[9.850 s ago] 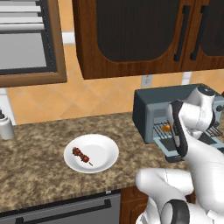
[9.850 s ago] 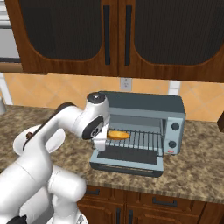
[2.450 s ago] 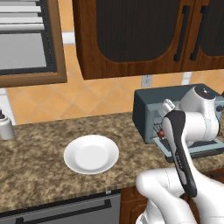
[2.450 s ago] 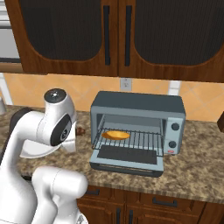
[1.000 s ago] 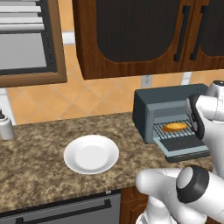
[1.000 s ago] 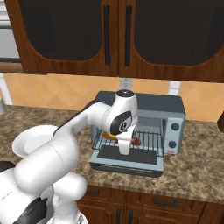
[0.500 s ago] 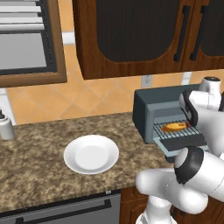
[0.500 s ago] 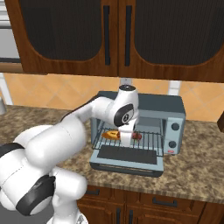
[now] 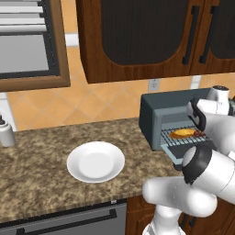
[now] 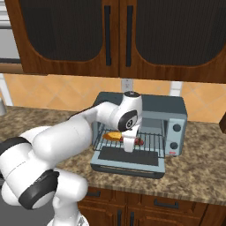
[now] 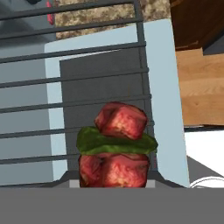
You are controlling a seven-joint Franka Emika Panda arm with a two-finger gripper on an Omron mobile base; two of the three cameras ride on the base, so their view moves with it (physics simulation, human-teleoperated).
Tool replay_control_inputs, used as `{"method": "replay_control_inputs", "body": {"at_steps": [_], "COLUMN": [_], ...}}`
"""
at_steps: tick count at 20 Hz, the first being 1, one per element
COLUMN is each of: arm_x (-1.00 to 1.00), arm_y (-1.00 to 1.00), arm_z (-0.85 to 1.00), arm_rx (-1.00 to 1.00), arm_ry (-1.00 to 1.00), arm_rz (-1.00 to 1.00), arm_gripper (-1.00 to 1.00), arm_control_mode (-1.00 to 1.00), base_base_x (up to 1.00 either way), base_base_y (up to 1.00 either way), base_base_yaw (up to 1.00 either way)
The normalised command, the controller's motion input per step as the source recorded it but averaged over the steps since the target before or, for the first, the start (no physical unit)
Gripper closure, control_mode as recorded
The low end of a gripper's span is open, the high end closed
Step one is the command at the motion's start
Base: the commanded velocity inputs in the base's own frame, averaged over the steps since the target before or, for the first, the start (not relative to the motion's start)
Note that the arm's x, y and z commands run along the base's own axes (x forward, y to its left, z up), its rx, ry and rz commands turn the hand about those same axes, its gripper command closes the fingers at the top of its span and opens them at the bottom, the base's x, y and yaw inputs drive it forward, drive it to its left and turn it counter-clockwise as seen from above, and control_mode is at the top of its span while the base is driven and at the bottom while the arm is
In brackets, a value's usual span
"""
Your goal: Pick up the kebab skewer and baguette bread, and place them inside the toaster oven. Close the toaster oven door and start by setting the timer.
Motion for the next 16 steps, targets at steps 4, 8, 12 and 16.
{"method": "replay_control_inputs", "body": {"at_steps": [4,8,12,16], "arm_x": [0.04,0.18,0.23,0.19], "arm_y": [0.00,0.00,0.00,0.00], "arm_z": [-0.17,0.00,0.01,0.02], "arm_rx": [0.00,0.02,0.02,0.04], "arm_ry": [0.01,0.08,0.09,0.08], "arm_rz": [0.00,0.00,0.00,0.00], "arm_gripper": [1.00,1.00,1.00,1.00], "arm_control_mode": [-1.00,-1.00,-1.00,-1.00], "base_base_x": [0.00,0.00,0.00,0.00], "base_base_y": [0.00,0.00,0.00,0.00], "base_base_yaw": [0.00,0.00,0.00,0.00]}}
